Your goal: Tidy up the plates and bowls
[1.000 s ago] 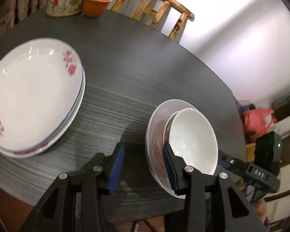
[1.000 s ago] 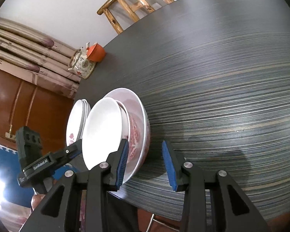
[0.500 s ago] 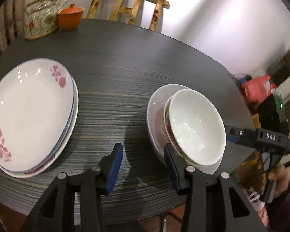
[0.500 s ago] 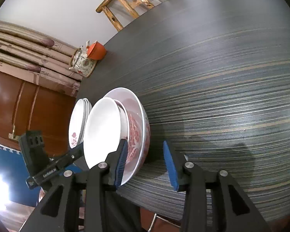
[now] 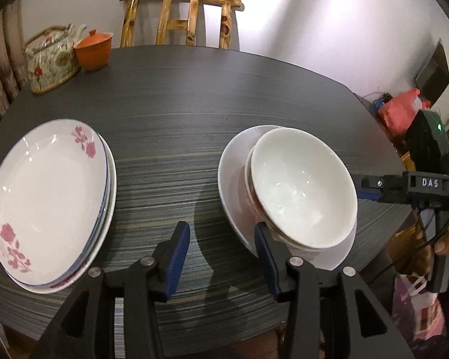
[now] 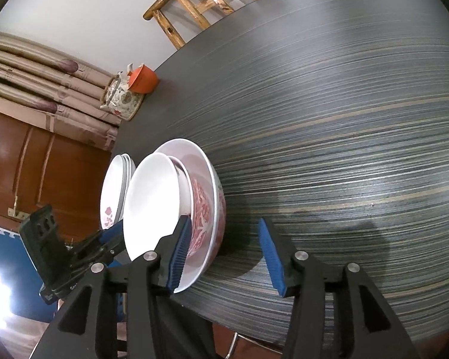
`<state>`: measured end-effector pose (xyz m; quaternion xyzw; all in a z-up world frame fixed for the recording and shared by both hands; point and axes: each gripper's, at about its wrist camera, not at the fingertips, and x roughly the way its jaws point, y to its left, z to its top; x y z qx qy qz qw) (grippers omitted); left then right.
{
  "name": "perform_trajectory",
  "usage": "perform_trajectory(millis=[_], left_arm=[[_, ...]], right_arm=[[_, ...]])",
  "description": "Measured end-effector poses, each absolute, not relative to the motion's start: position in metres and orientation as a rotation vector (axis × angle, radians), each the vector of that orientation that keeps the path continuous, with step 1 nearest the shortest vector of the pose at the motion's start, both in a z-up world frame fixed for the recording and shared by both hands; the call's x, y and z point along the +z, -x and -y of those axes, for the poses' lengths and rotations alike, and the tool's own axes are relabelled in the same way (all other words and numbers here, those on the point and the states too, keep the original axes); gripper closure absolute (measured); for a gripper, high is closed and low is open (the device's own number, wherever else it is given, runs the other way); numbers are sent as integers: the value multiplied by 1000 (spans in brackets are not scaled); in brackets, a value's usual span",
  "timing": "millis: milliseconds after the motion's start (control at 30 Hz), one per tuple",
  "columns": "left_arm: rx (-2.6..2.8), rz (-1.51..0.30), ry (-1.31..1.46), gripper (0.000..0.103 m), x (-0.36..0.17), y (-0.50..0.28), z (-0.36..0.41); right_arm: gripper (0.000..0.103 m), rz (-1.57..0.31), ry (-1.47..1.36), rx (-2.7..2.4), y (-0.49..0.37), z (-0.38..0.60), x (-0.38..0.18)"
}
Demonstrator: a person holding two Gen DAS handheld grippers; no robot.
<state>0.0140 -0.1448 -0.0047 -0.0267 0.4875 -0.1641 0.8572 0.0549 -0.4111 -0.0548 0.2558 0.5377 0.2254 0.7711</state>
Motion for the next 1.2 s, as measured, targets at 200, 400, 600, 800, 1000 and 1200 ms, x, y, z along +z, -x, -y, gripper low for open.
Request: perform_trajectory(millis=[200, 400, 600, 800, 1000, 1200], left_arm=[[-331, -1007, 9, 56, -3, -14, 149], [-321, -999, 0, 51, -5, -15, 147], [-314, -999, 2, 48, -7, -18, 144], [-300, -1012, -18, 43, -11, -23, 146], [-297, -1020, -14, 43, -15, -26, 146], [-286, -1048, 19, 41, -19, -30, 145]], right_arm=[[49, -1181, -542, 476, -58, 411, -57], [46, -1187, -543, 479, -58, 412, -59], [46, -1197, -537, 478, -53, 414, -60], [46, -1229, -515, 485, -50, 410, -68], [46, -1237, -512, 482, -53, 407, -74], [46, -1237, -510, 471, -60, 407, -76]])
